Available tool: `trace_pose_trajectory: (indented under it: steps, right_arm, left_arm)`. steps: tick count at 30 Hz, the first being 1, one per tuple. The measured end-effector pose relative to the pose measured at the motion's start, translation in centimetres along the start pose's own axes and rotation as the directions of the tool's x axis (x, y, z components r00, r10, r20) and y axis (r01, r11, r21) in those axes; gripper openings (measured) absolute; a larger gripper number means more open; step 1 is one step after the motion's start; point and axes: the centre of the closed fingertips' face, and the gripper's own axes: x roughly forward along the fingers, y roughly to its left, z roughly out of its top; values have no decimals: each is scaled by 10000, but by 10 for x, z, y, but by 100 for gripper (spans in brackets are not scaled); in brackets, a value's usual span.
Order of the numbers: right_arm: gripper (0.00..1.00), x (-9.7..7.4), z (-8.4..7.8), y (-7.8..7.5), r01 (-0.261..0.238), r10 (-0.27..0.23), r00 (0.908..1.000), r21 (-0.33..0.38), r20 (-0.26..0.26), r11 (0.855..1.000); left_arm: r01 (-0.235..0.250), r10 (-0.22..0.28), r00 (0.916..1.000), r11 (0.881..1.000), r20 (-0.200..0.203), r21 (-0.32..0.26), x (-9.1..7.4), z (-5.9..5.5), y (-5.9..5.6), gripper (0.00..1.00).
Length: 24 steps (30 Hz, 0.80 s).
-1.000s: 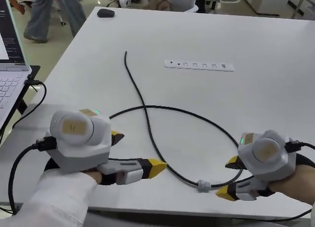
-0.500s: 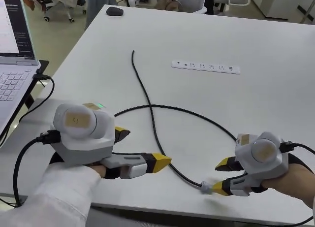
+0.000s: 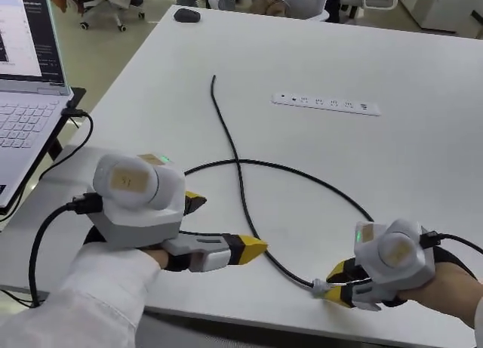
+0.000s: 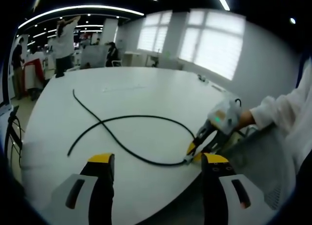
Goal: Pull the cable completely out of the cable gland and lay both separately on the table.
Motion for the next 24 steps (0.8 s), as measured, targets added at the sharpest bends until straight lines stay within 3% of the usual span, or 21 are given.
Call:
trace_pose_trajectory:
  steps: [3,6,10,24]
  right_arm:
    - [13,-1,2,1,1,0,10000,-330,4,9995]
    - [12,-3,2,1,-60,59,9999,66,108,10000]
    - [12,-8,6,1,-90,92,9996,-72,283,9999]
    - [11,-44,50,-8,442,-370,9907,-527,1310,9976]
  left_arm:
    - [35,-35,10000,10000,-27,-43,0,-1,-1,74]
    - [115,-115,9999,9999,-112,26,1,-2,-3,74]
    - [136,-135,9999,9998,-107,112,1,-1,-4,73]
    - [376,-370,9992,9980,-121,517,3,-1,-10,68]
